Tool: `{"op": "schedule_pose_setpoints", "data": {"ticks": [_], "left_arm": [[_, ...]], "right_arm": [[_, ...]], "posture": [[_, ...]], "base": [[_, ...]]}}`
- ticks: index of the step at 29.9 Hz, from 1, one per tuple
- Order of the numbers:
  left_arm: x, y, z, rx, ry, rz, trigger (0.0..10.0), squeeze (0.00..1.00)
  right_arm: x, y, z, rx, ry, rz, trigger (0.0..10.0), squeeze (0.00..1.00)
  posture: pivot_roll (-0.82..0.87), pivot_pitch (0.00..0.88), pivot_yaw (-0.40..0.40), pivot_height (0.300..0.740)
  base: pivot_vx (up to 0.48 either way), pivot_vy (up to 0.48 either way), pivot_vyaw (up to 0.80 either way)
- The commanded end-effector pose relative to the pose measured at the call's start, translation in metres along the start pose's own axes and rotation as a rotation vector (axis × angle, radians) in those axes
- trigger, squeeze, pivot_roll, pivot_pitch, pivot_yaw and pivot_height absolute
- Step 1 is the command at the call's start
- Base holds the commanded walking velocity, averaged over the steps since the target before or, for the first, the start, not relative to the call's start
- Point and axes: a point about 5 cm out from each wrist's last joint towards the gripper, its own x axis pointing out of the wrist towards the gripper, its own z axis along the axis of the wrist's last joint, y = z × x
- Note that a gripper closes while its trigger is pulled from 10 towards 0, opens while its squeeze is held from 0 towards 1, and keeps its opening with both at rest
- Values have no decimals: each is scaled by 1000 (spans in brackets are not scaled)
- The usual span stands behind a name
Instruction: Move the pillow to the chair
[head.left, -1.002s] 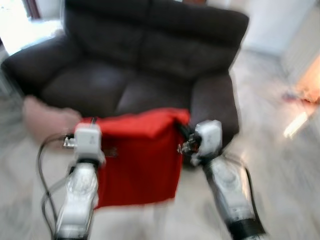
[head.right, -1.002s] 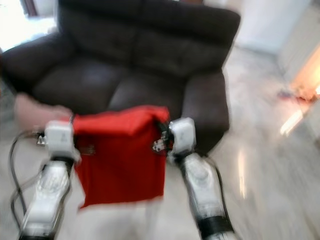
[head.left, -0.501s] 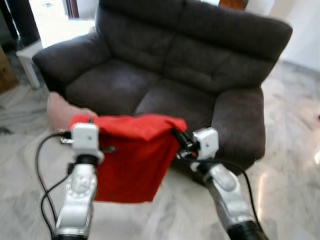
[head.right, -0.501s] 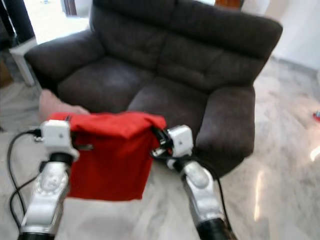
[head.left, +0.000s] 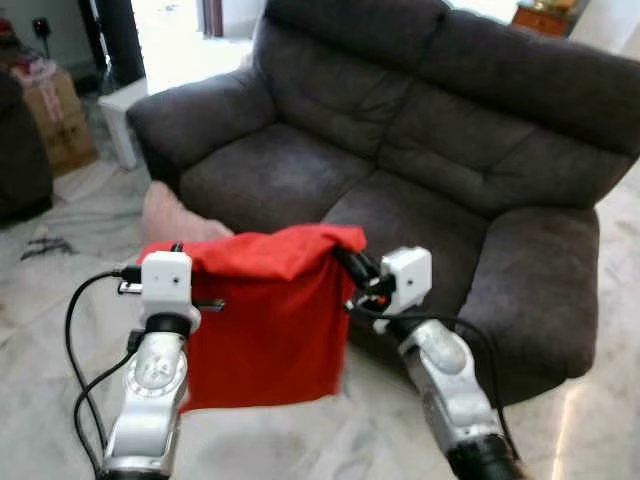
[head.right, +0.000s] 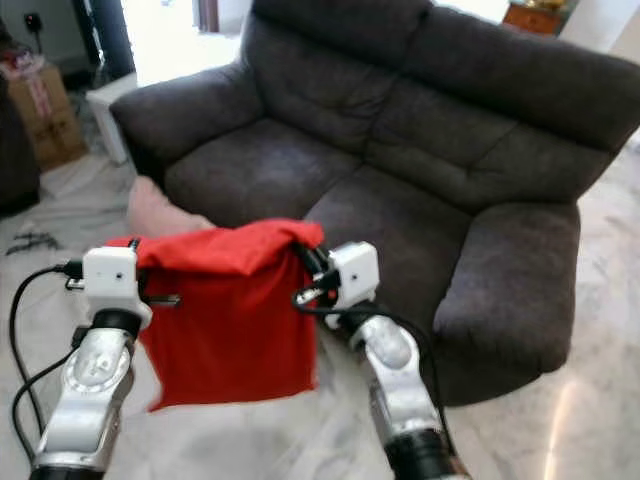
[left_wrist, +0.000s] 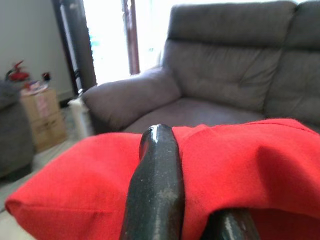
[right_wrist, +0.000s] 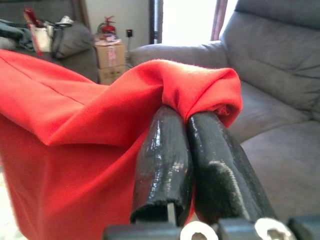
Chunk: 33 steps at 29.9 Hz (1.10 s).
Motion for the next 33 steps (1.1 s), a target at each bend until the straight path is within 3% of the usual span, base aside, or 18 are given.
{"op": "schedule_pose_setpoints", "data": {"ticks": [1,20,28,33], "left_arm": [[6,-1,22,-2,-115,-13,10000,0],[6,-2,23,-6,-120,-12,10000,0],[6,-3,22,-8,-114,-22,10000,0],[5,-6,22,-26,-116,-43,10000,0]], "right_arm": [[10,1,26,-17,-124,7,10000,0],[11,-1,27,-21,-123,-4,10000,0],[12,-2,26,-14,-113,-8,10000,0],[12,-1,25,-14,-108,-11,10000,0]], "posture": [[131,24,-161,740],[132,24,-164,740],[133,26,-165,740],[134,27,-165,740]], "base": [[326,0,0],[323,0,0],[321,0,-800],[0,0,-800]]}}
